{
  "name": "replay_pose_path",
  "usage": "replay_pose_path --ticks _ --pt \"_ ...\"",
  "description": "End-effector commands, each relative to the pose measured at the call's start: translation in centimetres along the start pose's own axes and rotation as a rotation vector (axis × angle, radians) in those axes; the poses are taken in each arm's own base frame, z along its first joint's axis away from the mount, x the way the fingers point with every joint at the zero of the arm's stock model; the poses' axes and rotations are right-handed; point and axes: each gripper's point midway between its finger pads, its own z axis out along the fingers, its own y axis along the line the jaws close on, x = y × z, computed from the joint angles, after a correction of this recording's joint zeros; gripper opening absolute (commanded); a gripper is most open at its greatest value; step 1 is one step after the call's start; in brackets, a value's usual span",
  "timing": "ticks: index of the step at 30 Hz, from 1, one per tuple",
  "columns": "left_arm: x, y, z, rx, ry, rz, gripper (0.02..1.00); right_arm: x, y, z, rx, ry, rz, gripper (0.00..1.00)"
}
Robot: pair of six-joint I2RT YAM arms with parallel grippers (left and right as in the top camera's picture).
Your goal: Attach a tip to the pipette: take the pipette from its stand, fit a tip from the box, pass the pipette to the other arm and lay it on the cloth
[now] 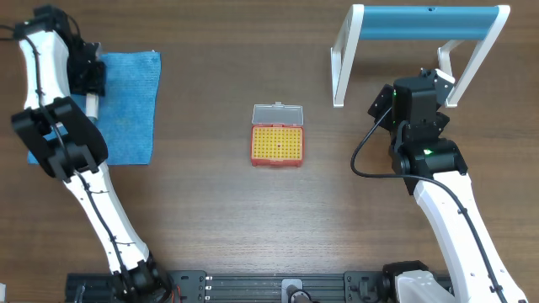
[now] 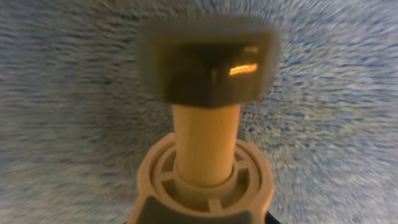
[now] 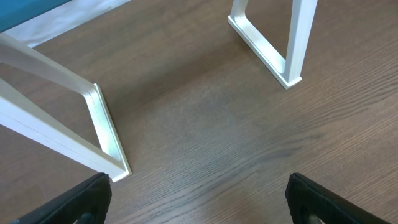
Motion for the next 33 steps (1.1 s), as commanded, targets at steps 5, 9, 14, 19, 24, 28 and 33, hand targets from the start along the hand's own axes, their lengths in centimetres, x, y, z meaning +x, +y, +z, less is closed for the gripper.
replay_pose_path --ticks 5,9,14,19,24,28,33 --pt "-0.5 -0.4 0.4 0.017 -0.007 -0.015 0.027 -0.3 0.2 0.0 0.003 -0.01 0.01 0.912" --pt "-0.2 -0.5 0.4 0.02 0.003 -0.016 0.673 -0.3 0.2 0.0 0.003 -0.01 0.01 0.912" --pt "0.1 -0.6 -0.2 0.024 0.016 -0.018 0.748 -0.3 0.2 0.0 0.003 -0.01 0.01 0.912" --pt "-0.1 -0.5 -2.7 0.019 -0.002 -0.018 0.757 -0.3 0.2 0.0 0.003 -0.01 0.011 0.91" --pt "-0.6 -0.3 -8.3 -0.004 -0.075 -0.041 0.864 -0.6 0.3 0.0 -0.003 -0.022 0.016 0.912" --pt "0.1 -0.9 -15.0 -0.014 -0.166 -0.145 0.869 -3.1 1.6 -0.4 -0.058 -0.118 0.055 0.915" --pt "0.1 -4.3 -23.6 0.047 -0.37 -0.163 0.869 -5.6 2.2 -2.2 -0.107 -0.221 0.044 0.912"
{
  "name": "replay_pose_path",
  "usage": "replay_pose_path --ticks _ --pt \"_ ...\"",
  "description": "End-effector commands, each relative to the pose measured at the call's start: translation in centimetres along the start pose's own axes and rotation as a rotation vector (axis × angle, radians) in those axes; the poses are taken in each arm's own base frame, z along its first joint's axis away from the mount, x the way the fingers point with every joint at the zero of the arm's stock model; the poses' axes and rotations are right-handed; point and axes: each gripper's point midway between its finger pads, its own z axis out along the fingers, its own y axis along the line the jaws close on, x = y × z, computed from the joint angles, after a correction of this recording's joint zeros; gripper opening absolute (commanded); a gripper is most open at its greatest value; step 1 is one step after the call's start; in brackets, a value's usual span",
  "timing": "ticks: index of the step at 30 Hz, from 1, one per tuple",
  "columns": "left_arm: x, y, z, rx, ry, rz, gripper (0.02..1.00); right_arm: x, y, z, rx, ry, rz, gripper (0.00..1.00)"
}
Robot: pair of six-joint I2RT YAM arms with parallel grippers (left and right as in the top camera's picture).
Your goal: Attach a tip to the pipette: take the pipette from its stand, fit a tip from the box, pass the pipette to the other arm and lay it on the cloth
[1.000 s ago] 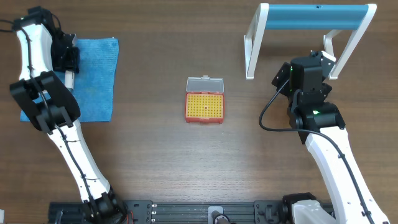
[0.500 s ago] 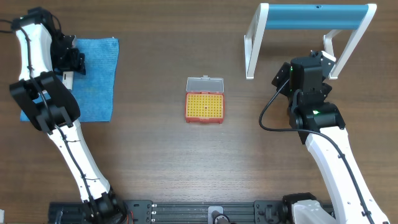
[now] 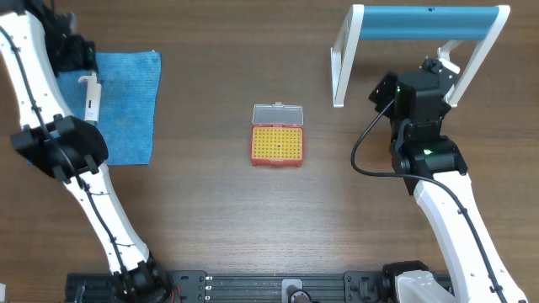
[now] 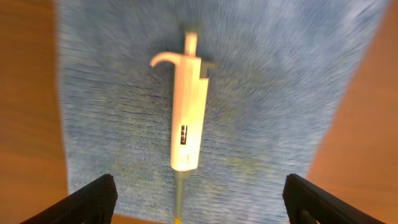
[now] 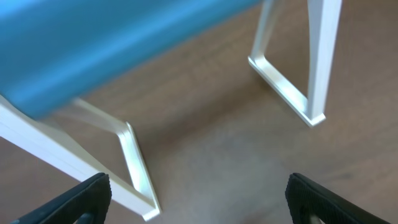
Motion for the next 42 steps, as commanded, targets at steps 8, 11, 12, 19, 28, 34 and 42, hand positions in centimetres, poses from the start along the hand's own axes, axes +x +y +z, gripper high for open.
replay_pose_path --ticks 8,11,12,19,28,34,42 --pt "5.0 -8.6 -25.7 0.064 -0.535 0.083 0.869 -2.6 -1.6 -7.3 -0.027 -0.082 -0.131 0.917" --pt "9.1 -9.4 -27.8 0.083 -0.538 0.098 0.869 -1.2 -3.3 -9.5 -0.006 -0.038 -0.175 0.912" --pt "10.6 -9.5 -27.8 0.092 -0.521 0.101 0.871 -0.9 -3.8 -10.3 -0.002 -0.031 -0.178 0.912" --pt "21.6 -11.3 -22.9 0.19 -0.311 0.112 0.871 -0.7 -5.2 -15.5 -0.085 -0.151 -0.199 0.912" --pt "29.2 -12.3 -24.2 0.254 -0.493 0.025 0.871 0.9 -7.4 -19.2 -0.148 -0.313 -0.293 0.912" --pt "30.6 -12.4 -26.2 0.299 -0.596 -0.1 0.871 1.3 -7.9 -19.9 -0.153 -0.335 -0.293 0.912" --pt "30.8 -12.5 -26.2 0.317 -0.59 -0.148 0.871 3.1 -8.7 -19.2 -0.128 -0.26 -0.325 0.912"
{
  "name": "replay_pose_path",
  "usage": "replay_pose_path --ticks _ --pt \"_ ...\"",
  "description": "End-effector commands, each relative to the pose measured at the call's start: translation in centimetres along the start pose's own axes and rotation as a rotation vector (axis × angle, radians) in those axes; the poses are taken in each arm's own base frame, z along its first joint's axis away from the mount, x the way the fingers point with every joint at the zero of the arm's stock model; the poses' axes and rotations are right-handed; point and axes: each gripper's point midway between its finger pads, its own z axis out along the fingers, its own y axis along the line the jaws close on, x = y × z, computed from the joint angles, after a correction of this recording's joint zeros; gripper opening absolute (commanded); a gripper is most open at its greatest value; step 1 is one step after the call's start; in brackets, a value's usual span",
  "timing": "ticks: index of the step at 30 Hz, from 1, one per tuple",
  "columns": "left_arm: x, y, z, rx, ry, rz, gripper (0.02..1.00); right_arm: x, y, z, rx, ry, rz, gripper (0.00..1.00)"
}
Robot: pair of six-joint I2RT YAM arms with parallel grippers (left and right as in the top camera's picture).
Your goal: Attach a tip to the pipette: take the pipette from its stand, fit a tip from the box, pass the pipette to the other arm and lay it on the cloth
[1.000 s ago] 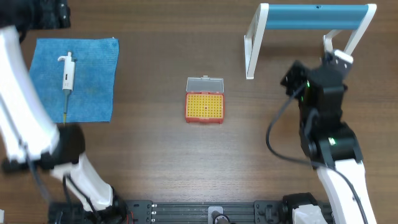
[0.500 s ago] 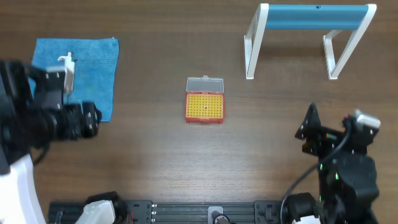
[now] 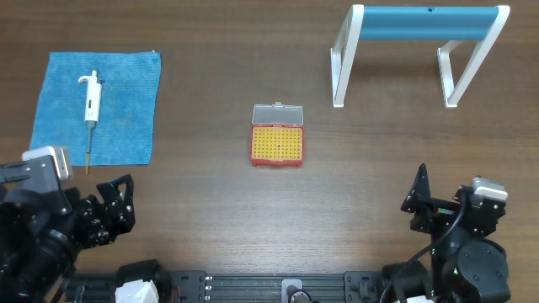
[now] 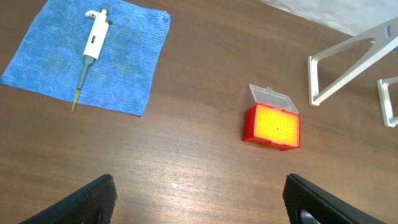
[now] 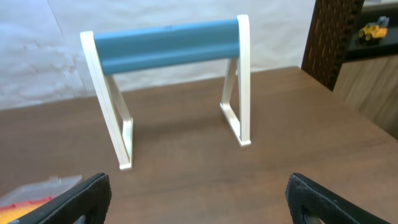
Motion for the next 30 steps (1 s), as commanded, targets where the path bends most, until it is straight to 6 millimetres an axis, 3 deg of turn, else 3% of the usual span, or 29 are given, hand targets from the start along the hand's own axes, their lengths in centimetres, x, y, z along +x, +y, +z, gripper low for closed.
replay_pose_path --ticks 1,13,18,22,30 --pt "0.0 -0.2 0.3 0.014 0.009 -0.047 0.871 1.5 -0.1 0.0 0.003 0.051 -0.039 0.912" --pt "0.0 -0.2 0.3 0.014 0.011 -0.047 0.873 6.1 -1.0 -0.7 0.026 0.239 -0.107 0.915" --pt "0.1 0.3 0.1 -0.016 -0.016 -0.005 0.871 6.7 -1.1 -0.8 0.03 0.264 -0.117 0.915" --pt "-2.0 -0.4 0.9 0.035 -0.234 0.092 0.873 6.7 -1.1 -0.8 0.029 0.264 -0.116 0.915" --pt "-6.0 -1.1 6.6 0.205 -0.879 0.177 0.871 6.7 -1.1 -0.8 0.029 0.264 -0.116 0.912"
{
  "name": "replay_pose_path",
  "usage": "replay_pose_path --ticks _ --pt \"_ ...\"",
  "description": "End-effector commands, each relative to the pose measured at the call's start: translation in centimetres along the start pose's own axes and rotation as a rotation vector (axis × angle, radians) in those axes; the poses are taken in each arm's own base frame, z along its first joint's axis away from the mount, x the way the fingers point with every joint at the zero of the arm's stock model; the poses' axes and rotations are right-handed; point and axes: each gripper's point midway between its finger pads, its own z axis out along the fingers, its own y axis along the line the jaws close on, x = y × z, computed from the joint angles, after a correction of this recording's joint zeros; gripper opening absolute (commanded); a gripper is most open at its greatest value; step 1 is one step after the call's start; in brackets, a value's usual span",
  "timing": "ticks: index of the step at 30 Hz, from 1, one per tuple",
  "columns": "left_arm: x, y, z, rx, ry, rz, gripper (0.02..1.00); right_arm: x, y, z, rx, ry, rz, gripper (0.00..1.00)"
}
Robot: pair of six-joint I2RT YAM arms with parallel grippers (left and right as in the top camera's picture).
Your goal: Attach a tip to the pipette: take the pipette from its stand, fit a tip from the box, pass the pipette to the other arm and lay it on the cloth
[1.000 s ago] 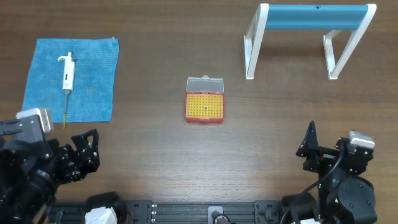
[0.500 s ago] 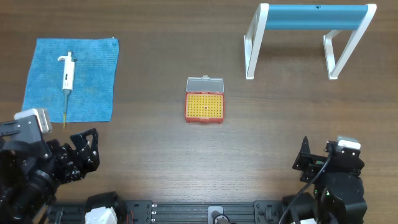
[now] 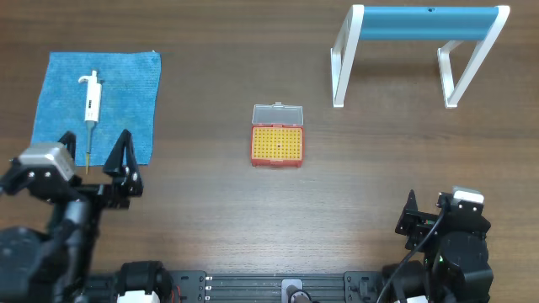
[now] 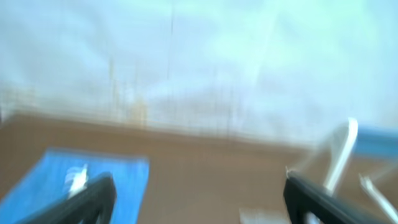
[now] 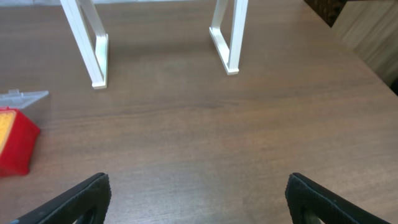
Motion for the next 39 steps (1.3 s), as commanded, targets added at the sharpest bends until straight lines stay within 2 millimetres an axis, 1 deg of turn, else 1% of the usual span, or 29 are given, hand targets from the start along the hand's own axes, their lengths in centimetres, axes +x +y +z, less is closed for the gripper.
replay_pose_path --ticks 1,4,5,7,10,14,21,25,30,31,39 --pt "3.2 1.3 3.0 0.042 -0.299 0.032 0.871 -0.1 0.0 0.0 -0.003 -0.01 -0.018 0.919" --pt "4.7 1.7 2.8 0.063 -0.454 0.05 0.871 -0.1 0.0 0.0 -0.004 -0.01 -0.018 0.912" --pt "5.7 2.0 2.8 0.064 -0.479 0.052 0.871 -0.1 0.0 0.0 -0.003 -0.01 -0.018 0.912" --pt "7.8 2.5 3.0 0.059 -0.473 0.05 0.873 -0.1 0.0 0.0 -0.003 -0.01 -0.018 0.912" --pt "10.3 3.1 3.3 0.048 -0.44 0.046 0.871 -0.1 0.0 0.0 -0.003 -0.01 -0.018 0.915" --pt "13.1 3.6 3.7 0.035 -0.373 0.038 0.871 -0.1 0.0 0.0 -0.003 -0.01 -0.018 0.912" --pt "16.1 4.5 4.8 0.001 -0.252 0.022 0.873 -0.1 0.0 0.0 -0.003 -0.01 -0.018 0.915" --pt "18.8 5.1 5.3 -0.021 -0.139 0.009 0.873 -0.1 0.0 0.0 -0.003 -0.01 -0.018 0.912" --pt "21.5 5.7 5.5 -0.043 -0.028 -0.003 0.871 -0.1 0.0 0.0 -0.003 -0.01 -0.018 0.912" --pt "21.8 5.7 5.5 -0.045 -0.017 -0.005 0.873 -0.1 0.0 0.0 -0.003 -0.01 -0.018 0.912" --pt "21.8 5.7 5.5 -0.045 -0.016 -0.005 0.871 -0.1 0.0 0.0 -0.003 -0.01 -0.018 0.915"
